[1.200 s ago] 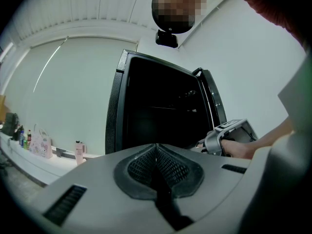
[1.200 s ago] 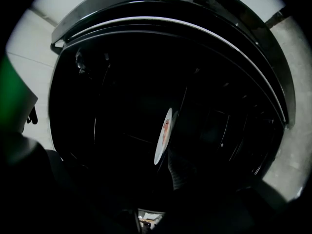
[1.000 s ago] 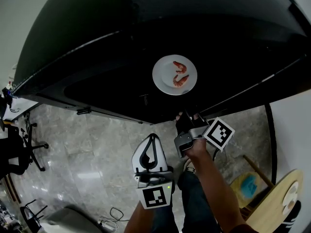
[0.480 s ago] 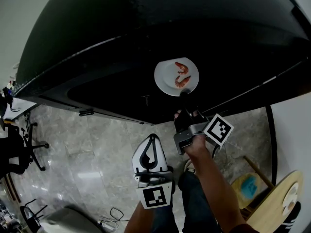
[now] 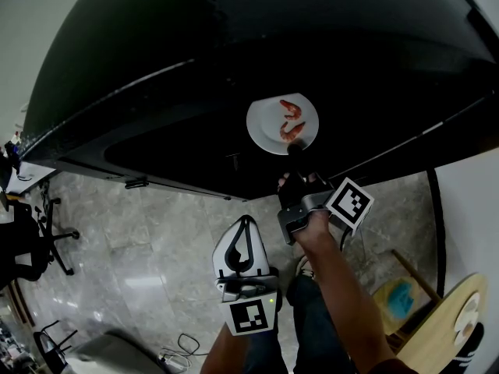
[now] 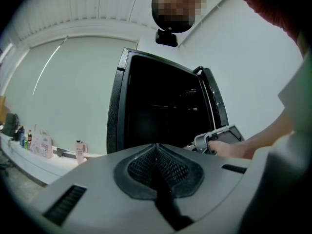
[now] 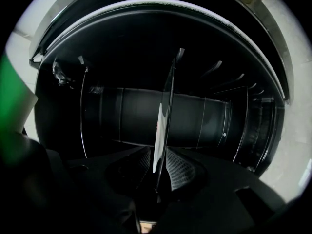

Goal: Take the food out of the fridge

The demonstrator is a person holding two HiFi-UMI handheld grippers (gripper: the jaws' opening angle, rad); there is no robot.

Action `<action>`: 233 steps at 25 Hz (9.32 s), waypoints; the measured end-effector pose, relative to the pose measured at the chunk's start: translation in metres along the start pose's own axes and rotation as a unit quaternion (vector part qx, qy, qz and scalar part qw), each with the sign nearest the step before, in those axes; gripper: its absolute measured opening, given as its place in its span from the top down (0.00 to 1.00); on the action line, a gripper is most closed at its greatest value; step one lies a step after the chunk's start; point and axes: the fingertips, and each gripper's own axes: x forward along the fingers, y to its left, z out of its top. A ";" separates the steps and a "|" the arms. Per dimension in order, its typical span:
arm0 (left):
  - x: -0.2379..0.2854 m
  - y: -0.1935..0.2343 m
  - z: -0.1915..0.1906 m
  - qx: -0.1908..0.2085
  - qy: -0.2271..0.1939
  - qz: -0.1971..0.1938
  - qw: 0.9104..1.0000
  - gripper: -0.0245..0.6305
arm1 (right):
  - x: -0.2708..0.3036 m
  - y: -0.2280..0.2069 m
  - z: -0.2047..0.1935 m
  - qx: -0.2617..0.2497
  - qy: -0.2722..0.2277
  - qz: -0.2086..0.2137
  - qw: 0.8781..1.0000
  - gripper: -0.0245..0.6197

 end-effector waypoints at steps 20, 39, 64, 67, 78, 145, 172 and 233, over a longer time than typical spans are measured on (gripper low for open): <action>-0.002 0.000 0.002 0.000 -0.002 0.003 1.000 0.94 | 0.004 0.002 0.001 0.011 -0.006 -0.013 1.000 0.86; -0.002 -0.002 0.000 -0.001 -0.001 0.003 1.000 0.94 | 0.003 -0.002 0.001 0.032 -0.011 -0.018 0.999 0.90; -0.008 -0.006 0.000 0.001 0.001 0.001 1.000 0.94 | -0.010 0.001 -0.002 0.032 0.000 -0.017 0.999 0.90; -0.009 -0.006 0.000 0.001 0.002 0.003 1.000 0.94 | -0.014 0.002 -0.001 0.031 0.000 -0.014 0.999 0.90; -0.016 -0.022 0.000 0.008 -0.007 0.003 1.000 0.94 | -0.050 0.003 0.004 0.048 -0.005 -0.001 0.999 0.90; 0.009 0.005 0.005 0.002 -0.011 0.028 1.000 0.94 | -0.165 0.015 -0.024 0.062 0.037 -0.023 0.997 0.91; 0.006 0.003 0.018 -0.002 -0.011 0.029 1.000 0.94 | -0.180 0.042 -0.035 0.065 0.060 -0.017 0.996 0.91; -0.080 0.025 0.247 -0.006 -0.040 0.049 0.998 0.94 | -0.262 0.298 -0.067 0.057 0.117 -0.014 0.991 0.91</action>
